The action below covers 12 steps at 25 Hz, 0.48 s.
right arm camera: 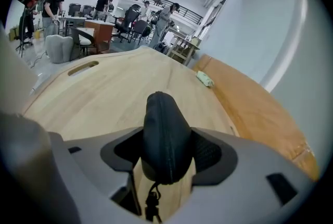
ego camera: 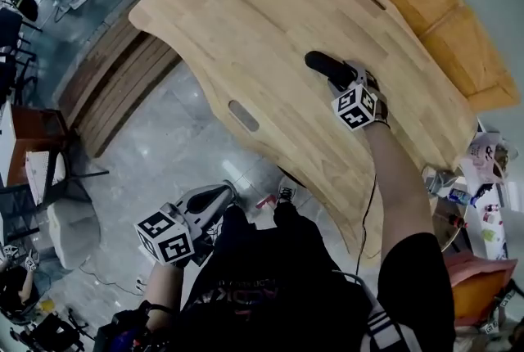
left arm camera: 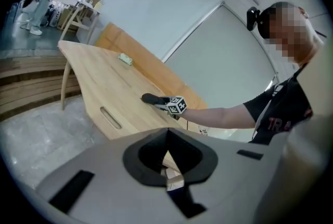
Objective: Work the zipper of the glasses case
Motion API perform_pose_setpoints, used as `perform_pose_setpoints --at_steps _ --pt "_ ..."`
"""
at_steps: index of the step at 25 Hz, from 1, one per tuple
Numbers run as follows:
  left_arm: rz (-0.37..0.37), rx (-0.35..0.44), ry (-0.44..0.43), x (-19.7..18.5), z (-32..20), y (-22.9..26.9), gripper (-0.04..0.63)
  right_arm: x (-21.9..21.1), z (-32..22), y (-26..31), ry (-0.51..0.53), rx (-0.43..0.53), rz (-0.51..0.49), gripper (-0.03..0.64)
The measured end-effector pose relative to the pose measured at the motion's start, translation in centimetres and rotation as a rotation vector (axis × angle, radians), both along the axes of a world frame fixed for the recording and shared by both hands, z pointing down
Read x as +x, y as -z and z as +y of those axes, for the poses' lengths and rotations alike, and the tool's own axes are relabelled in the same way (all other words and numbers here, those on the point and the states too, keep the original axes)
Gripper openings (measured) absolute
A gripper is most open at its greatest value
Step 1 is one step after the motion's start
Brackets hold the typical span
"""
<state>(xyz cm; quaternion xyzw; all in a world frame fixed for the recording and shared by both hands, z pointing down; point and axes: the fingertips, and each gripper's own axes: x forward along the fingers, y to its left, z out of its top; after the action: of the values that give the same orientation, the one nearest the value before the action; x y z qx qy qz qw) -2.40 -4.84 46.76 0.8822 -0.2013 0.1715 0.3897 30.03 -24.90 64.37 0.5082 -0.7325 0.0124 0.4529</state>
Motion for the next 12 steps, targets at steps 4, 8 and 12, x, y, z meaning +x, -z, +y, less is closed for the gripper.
perform_pose_setpoints --at_steps 4,8,12 --pt "-0.018 -0.024 0.035 0.0 0.3 -0.3 0.011 0.3 -1.4 -1.0 0.019 -0.010 0.005 0.287" --pt "-0.024 -0.033 0.051 0.2 0.3 -0.2 0.011 0.5 -1.5 -2.9 0.048 -0.054 0.050 0.287" --pt "-0.032 -0.047 0.053 0.6 0.3 -0.4 0.011 0.7 -1.5 -3.4 0.047 -0.061 0.039 0.287"
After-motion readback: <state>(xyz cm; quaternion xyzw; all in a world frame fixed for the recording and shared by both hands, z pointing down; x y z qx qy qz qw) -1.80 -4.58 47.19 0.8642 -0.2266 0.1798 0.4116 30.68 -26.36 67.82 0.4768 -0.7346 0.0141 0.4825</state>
